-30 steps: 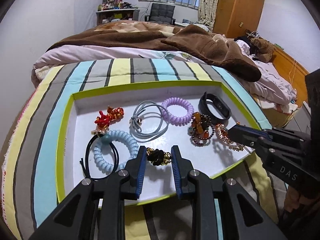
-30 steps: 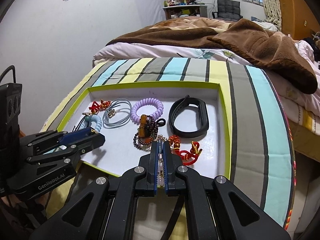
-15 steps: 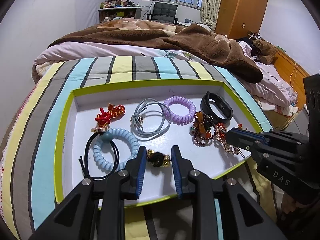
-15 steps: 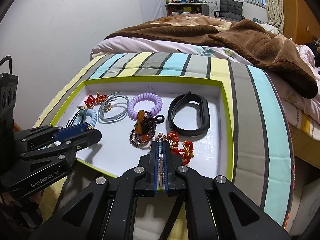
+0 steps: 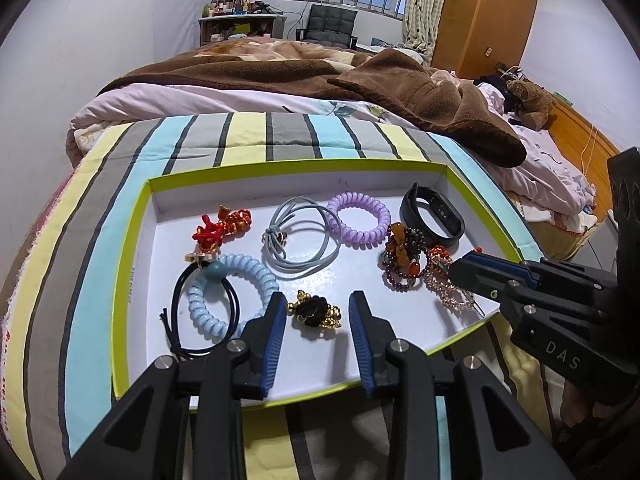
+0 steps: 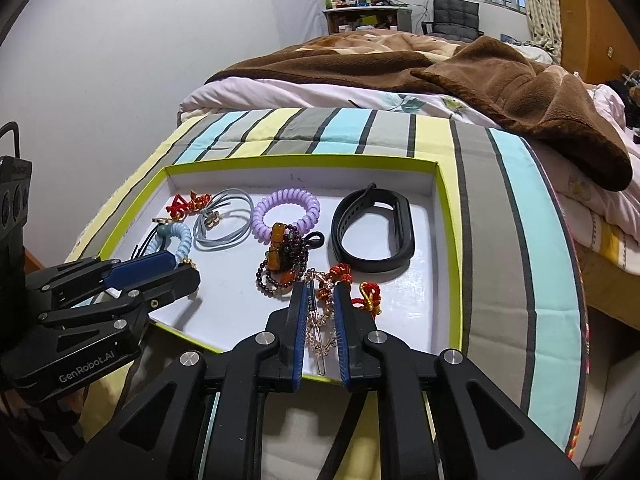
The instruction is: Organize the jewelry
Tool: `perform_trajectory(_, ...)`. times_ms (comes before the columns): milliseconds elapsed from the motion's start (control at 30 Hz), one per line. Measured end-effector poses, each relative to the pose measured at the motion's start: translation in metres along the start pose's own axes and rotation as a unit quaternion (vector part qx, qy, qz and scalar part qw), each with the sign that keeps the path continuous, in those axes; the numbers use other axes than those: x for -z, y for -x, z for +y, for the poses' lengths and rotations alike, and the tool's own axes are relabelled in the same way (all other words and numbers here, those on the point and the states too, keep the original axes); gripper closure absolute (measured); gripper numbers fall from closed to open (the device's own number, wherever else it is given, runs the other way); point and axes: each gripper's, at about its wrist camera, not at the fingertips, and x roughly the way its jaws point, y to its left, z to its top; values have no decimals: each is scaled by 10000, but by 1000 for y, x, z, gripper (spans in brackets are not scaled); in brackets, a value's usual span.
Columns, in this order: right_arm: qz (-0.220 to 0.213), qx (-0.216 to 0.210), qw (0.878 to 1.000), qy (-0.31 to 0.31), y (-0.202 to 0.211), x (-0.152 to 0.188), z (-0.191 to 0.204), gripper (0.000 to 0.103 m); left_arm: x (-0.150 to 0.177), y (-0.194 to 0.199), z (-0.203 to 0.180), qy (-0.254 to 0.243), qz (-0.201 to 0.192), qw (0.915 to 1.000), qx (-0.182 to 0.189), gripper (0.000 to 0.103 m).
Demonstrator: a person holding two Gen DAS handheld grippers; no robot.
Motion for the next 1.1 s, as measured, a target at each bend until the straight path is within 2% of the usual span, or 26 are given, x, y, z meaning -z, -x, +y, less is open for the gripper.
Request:
perform_trajectory(133,-107,-24,9999,-70,7,2,1,89,1,9,-3,-2,-97,9999,-71,68)
perform_trajectory(233,-183,-15,9997,-141,14,5,3,84,3,17,-2,82,-180,9996,-191,67)
perform_trajectory(300,-260,3,9996,-147,21,8,5,72,5,24,-2,147,-257,9991,-289,65)
perform_trajectory(367,-341,31,9993,-130,27,10,8,63,7,30,-4,104,-342,9982,-474,62)
perform_trajectory(733,-514,137,9984,-171,45,23,23,63,23,48,-3,253,-466,9950,-849,62)
perform_trajectory(1100,-535,173,9983,-166,50,27,27,63,28,54,-3,326,-481,9946,-860,62)
